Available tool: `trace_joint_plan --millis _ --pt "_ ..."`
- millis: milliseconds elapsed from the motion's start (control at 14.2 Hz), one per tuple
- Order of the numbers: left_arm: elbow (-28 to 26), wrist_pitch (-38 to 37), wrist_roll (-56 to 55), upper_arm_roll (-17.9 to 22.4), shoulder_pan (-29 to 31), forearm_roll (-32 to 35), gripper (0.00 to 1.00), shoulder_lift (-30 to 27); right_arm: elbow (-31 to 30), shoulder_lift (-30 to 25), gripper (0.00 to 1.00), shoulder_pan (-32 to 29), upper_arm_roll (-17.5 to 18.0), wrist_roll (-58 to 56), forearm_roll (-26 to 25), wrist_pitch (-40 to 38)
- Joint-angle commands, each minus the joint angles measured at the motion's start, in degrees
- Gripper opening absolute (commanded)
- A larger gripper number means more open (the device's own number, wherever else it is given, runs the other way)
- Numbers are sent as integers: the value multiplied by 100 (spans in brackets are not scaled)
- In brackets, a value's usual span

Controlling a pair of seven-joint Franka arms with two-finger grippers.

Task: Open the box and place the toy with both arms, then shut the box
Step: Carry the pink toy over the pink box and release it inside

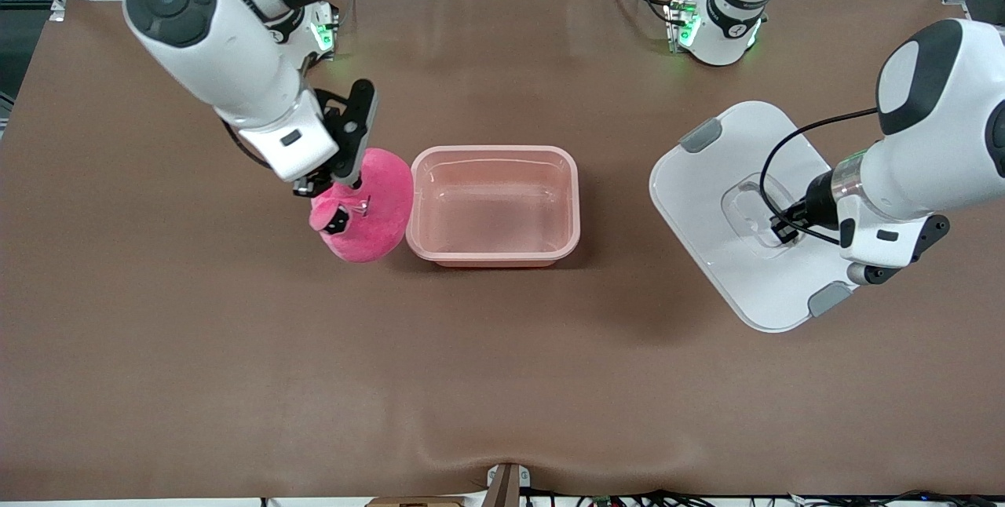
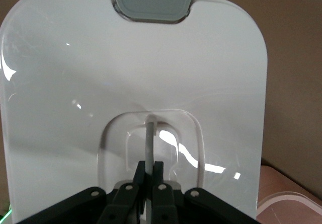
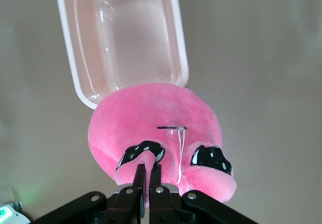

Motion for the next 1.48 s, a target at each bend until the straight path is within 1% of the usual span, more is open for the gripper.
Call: trace_joint_plan --millis 0,141,282,494,635,846,1269,1410 --pt "-80 -100 438 -29 169 -30 0 -88 -36 -23 0 249 -20 -233 49 157" --pt "-71 -153 826 -29 292 -30 0 -79 -54 -14 0 697 -29 -216 -47 325" --pt "-80 -153 880 -29 345 -30 0 -61 -54 38 0 918 -20 -233 -170 474" --pt "-106 -153 1143 -29 424 -30 0 -44 -72 83 0 1287 -20 -234 -705 677" --pt "-159 -145 1170 -29 486 -21 0 -44 -106 91 0 1392 -20 -277 -803 659" --pt "-159 -118 1179 -29 486 -30 0 -35 -133 161 0 1490 -20 -777 -1031 712" --pt "-176 -118 1179 -29 486 -21 0 -26 -151 293 0 1551 -20 -1603 -1164 905" --pt "-176 -118 1179 -29 486 -21 0 -26 -151 320 0 1621 -20 -1648 -1181 914"
